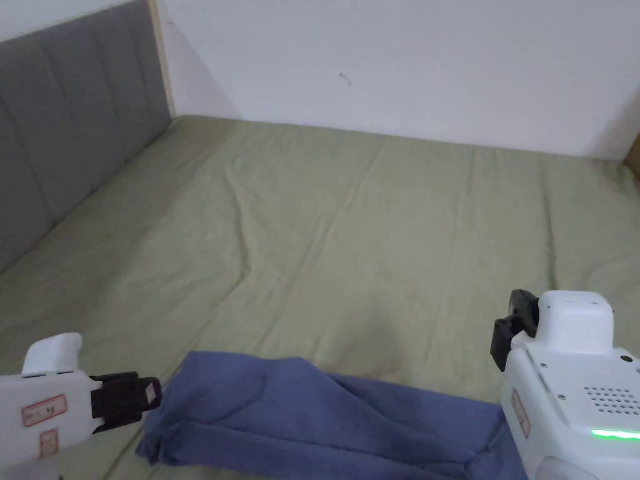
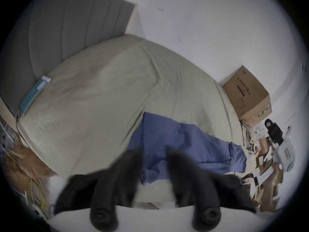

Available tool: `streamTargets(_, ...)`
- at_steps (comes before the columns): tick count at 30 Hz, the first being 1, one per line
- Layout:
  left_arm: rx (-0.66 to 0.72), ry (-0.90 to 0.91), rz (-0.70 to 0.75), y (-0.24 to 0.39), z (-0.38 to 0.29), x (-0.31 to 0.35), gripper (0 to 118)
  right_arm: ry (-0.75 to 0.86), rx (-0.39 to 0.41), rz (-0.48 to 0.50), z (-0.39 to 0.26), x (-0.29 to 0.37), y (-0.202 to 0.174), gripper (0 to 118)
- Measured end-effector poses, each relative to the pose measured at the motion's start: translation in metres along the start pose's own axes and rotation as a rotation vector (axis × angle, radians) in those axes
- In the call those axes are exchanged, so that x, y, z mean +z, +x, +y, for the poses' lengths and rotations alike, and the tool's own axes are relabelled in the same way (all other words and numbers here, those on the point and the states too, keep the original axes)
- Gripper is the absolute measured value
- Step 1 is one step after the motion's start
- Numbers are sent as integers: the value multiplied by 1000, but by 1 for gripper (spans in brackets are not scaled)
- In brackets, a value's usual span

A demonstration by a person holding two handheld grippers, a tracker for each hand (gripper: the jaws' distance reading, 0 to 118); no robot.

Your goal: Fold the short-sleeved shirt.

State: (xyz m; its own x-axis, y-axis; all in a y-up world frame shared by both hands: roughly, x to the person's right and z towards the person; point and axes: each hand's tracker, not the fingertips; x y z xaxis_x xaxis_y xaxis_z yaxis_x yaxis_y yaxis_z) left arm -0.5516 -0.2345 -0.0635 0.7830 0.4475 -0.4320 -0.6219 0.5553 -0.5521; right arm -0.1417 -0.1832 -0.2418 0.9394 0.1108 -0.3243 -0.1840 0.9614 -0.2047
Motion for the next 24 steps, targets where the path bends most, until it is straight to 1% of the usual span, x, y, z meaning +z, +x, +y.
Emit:
streamTargets(1,22,-18,-14,-6,0,-6,83,-9,-7,1,0,-1,-1,1)
streamTargets(2,55,-36,-40,-14,-1,-14,98,-22,-13,7,0,-4,0,1)
streamTargets(3,86,-58,-65,-22,-2,-22,106,-32,-12,13,0,-6,0,1)
streamTargets(4,113,-83,-82,-27,-3,-30,108,-41,-8,13,-1,-8,-1,1)
streamTargets(6,154,-103,-146,-39,-6,-46,108,-63,8,10,-4,-13,-2,1)
streamTargets(7,179,-128,-151,-44,-7,-54,108,-75,5,11,-4,-15,-1,1)
streamTargets(8,211,-152,-169,-51,-9,-66,108,-93,-15,17,-5,-17,0,1)
streamTargets(10,277,-185,-186,-58,-13,-83,108,-139,-90,40,-6,-22,4,1)
streamTargets(11,290,-165,-208,-61,-15,-87,110,-152,-116,43,-7,-24,6,1)
streamTargets(12,289,-145,-234,-60,-12,-86,111,-163,-122,40,-8,-27,8,1)
streamTargets(15,332,-147,-330,-61,-7,-90,111,-172,-111,23,-10,-31,8,1)
streamTargets(19,320,-169,-337,-60,-4,-99,111,-199,-96,31,-15,-36,5,1)
streamTargets(20,329,-166,-350,-60,-3,-98,109,-205,-95,35,-16,-36,4,1)
streamTargets(21,333,-163,-355,-61,-3,-97,101,-209,-92,37,-17,-36,3,1)
streamTargets(22,335,-156,-354,-61,-3,-97,75,-214,-90,38,-19,-37,2,1)
streamTargets(24,346,-165,-305,-63,-7,-108,10,-229,-90,44,-20,-38,1,1)
